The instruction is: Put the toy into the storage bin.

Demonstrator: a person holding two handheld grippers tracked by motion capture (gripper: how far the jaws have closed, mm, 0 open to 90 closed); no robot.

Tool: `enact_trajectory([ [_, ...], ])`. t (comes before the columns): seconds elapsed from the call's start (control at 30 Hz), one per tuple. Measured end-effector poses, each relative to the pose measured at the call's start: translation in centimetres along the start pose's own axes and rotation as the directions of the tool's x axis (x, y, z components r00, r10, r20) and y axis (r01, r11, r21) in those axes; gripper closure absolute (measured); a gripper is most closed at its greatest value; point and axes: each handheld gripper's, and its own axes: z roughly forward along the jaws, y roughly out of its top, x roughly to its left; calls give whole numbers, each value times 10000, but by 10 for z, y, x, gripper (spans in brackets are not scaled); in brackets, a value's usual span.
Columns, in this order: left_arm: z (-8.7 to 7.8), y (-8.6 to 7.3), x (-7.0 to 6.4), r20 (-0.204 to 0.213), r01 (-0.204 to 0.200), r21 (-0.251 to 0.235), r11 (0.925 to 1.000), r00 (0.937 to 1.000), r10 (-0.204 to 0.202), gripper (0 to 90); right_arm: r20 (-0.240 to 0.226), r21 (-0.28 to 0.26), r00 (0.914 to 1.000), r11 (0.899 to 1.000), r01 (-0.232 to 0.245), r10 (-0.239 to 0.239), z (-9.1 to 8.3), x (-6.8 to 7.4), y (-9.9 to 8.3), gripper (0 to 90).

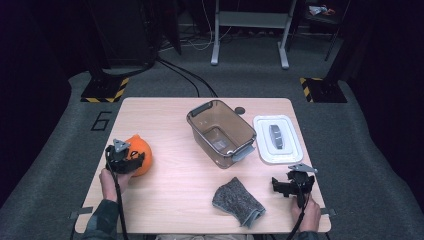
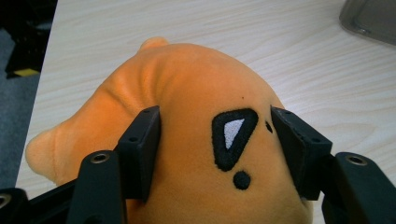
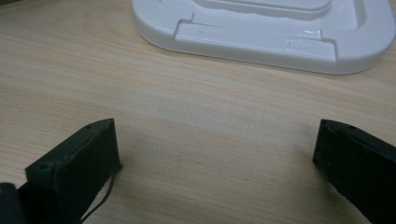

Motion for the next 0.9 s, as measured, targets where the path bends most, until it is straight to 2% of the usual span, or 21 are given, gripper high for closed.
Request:
enact_trajectory([
  [0.03, 1, -2, -1, -37, 17, -216, 9998, 10000, -18, 403, 8, 17, 10000, 10000, -29, 29, 0, 0, 0, 0],
  [0.1, -1, -3, -1, -26, -13, -312, 9995, 10000, 12, 431, 9, 15, 10000, 10000, -25, 25, 0, 0, 0, 0],
  [0.23, -4, -3, -1, 76, -144, -228, 9996, 9999, 146, 493, 1, 16, 10000, 10000, -20, 20, 0, 0, 0, 0],
  [0.37, -6, 0, -5, -55, -663, -356, 9972, 9978, 662, 555, 4, 21, 10000, 10000, -29, 29, 0, 0, 0, 0],
  [0.5, -8, 3, -4, -4, -700, -306, 9971, 9975, 700, 585, 1, 20, 10000, 10000, -23, 23, 0, 0, 0, 0],
  [0.57, -9, 5, -4, -58, -686, -490, 9964, 9976, 684, 587, -2, 4, 10000, 10000, 2, -2, 0, 0, 0, 0],
  [0.6, -11, 5, -2, 31, -678, -595, 9959, 9977, 681, 589, -3, 5, 10000, 10000, 2, -2, 0, 0, 0, 0],
  [0.67, -13, 6, 0, 385, -396, -864, 9955, 9983, 430, 589, -5, -1, 10000, 10000, 13, -13, 0, 0, 0, 0],
  [0.73, -13, 10, -1, 465, -394, -879, 9954, 9980, 437, 591, 3, 19, 10000, 10000, -26, 26, 0, 0, 0, 0],
  [0.8, -15, 15, -3, 410, -733, -855, 9936, 9962, 771, 591, 5, 22, 10000, 10000, -25, 25, 0, 0, 0, 0],
  [0.9, -17, 21, -5, 573, -784, -897, 9929, 9948, 837, 590, -5, 6, 10000, 10000, 2, -2, 0, 0, 0, 0],
])
